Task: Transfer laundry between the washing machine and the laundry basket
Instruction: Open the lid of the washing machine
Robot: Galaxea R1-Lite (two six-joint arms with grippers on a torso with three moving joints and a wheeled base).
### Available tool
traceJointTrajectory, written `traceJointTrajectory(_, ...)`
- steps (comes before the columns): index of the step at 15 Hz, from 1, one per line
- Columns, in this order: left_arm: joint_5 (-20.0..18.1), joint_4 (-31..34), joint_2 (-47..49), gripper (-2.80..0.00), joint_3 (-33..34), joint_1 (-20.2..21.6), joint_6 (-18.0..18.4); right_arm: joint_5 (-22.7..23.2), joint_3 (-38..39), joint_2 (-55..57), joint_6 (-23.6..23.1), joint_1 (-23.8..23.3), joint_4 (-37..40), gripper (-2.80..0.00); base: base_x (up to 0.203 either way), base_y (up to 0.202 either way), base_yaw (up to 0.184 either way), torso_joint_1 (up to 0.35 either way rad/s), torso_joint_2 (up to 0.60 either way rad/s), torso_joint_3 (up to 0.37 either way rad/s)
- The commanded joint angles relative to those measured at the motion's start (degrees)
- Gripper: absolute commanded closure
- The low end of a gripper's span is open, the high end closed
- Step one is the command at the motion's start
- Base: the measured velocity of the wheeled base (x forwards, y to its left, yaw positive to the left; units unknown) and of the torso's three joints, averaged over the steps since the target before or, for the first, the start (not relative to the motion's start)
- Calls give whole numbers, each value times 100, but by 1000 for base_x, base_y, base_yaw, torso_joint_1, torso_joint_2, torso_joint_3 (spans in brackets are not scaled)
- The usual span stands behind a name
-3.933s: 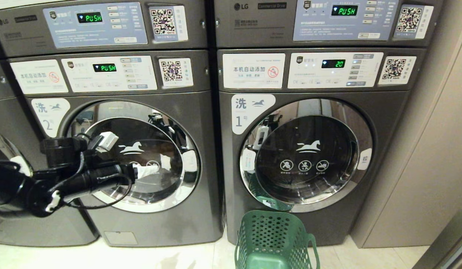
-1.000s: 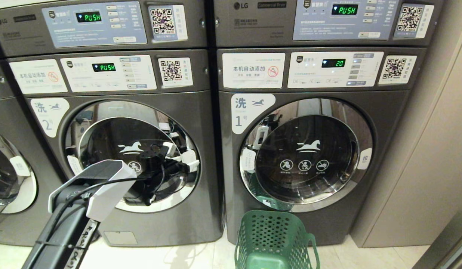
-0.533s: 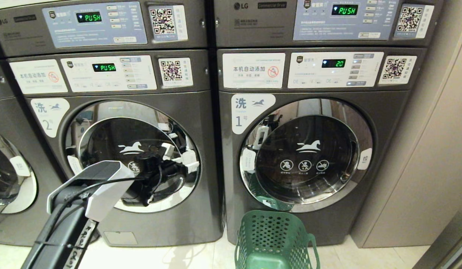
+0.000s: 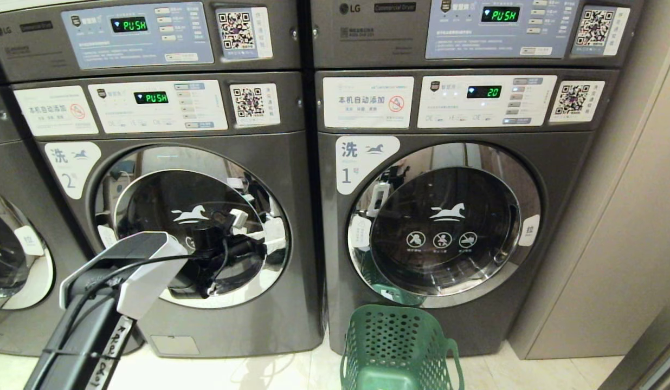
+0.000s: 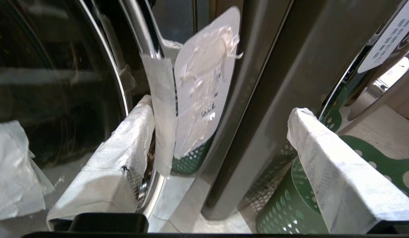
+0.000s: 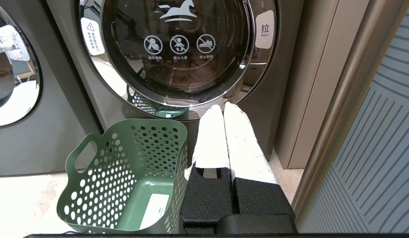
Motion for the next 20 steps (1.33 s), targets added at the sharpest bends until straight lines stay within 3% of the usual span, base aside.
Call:
traceJointTrajectory(1, 12, 282, -94, -280, -28, -4, 14, -1, 0, 4, -7, 1, -4, 0, 0, 0, 0, 0, 0, 0)
traceJointTrajectory(11, -177, 485, -228, -280, -2, -136, 27, -1, 0, 4, 1, 1, -4, 0, 0, 0, 0, 0, 0, 0)
traceJointTrajectory(17, 226, 521, -158, -280, -152, -233, 204, -1, 0, 4, 1, 1, -4, 0, 0, 0, 0, 0, 0, 0)
traceJointTrajectory(20, -29, 521, -134, -280, -231, -235, 176, -1, 0, 4, 1, 1, -4, 0, 0, 0, 0, 0, 0, 0)
